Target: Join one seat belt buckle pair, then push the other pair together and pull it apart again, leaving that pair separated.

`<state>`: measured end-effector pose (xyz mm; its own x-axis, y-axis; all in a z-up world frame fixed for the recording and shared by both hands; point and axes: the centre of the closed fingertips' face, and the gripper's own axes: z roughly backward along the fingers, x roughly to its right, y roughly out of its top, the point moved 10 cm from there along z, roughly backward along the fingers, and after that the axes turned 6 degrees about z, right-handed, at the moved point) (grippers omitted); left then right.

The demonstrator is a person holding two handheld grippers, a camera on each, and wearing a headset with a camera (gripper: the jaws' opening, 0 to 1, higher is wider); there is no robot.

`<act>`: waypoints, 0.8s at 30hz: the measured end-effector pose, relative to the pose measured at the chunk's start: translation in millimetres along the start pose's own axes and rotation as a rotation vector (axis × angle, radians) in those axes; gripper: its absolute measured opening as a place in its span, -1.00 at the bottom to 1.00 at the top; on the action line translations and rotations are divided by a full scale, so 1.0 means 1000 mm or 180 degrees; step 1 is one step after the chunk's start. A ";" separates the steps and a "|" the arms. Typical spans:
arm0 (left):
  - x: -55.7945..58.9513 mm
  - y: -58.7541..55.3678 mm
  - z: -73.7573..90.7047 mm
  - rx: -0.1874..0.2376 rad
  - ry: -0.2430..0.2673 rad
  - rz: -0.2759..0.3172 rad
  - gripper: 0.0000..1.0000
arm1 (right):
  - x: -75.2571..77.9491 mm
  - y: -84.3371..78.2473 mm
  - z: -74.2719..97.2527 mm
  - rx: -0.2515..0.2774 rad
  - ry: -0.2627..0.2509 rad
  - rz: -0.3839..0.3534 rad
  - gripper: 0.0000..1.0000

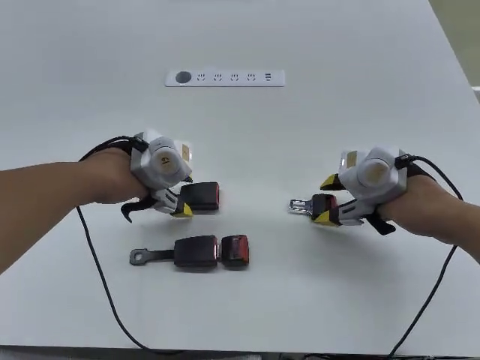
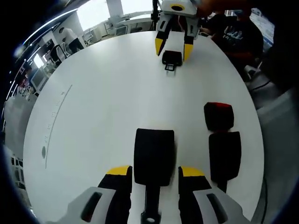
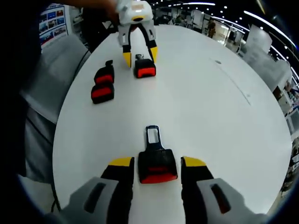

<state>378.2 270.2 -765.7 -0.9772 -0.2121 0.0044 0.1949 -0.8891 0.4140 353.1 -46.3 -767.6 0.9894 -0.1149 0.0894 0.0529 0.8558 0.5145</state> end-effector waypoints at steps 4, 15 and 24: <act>-0.002 0.000 0.000 0.0000 0.0009 -0.0057 -0.36 | -0.002 -0.004 -0.003 -0.0025 0.0049 0.0103 -0.28; 0.000 0.003 -0.004 -0.0073 0.0007 -0.0157 -0.38 | 0.007 0.003 -0.008 -0.0071 0.0152 0.0032 -0.31; 0.002 0.005 -0.004 -0.0100 -0.0020 -0.0175 -0.38 | 0.009 0.040 -0.034 -0.0024 0.0124 0.0116 -0.31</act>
<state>377.7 263.2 -767.3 -0.9870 -0.1600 -0.0117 0.1432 -0.9117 0.3852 369.0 3.7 -775.2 0.9952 -0.0638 0.0746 0.0175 0.8629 0.5051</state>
